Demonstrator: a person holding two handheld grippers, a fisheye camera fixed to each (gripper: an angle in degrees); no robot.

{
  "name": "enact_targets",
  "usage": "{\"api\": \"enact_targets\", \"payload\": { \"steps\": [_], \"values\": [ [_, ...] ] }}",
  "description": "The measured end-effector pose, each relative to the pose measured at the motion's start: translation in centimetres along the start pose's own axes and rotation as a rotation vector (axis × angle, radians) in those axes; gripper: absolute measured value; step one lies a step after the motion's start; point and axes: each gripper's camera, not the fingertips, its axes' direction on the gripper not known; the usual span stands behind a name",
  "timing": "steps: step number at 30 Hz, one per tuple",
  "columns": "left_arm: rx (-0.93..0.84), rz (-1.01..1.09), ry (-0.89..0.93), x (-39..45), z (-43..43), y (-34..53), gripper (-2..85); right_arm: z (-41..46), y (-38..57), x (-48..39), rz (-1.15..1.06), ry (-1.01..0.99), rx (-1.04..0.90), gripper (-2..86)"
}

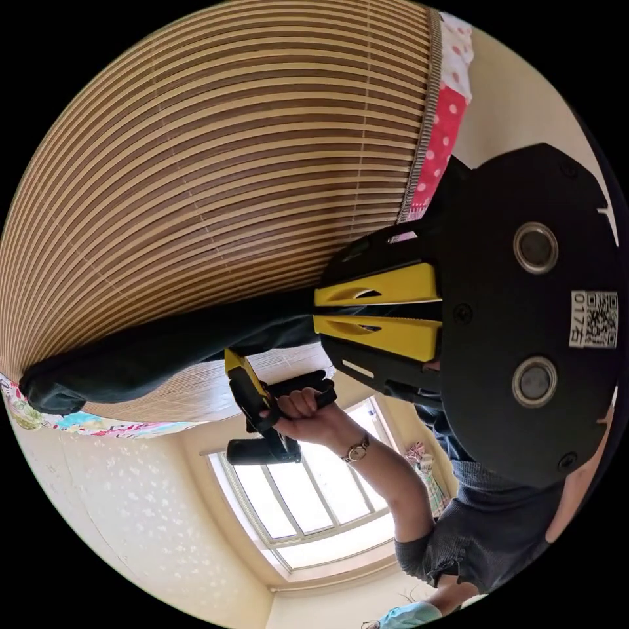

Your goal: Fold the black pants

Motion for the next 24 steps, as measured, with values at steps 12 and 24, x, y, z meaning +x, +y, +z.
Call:
{"api": "enact_targets", "payload": {
  "steps": [12,24],
  "values": [
    [0.091,-0.093,0.303,-3.1,-3.6,5.9,1.7,2.3,1.9,4.3,0.003,0.003,0.08,1.1],
    [0.16,-0.097,0.314,-4.0,-5.4,5.6,9.9,-0.1,1.3,6.0,-0.024,-0.121,0.136,10.0]
  ]
}}
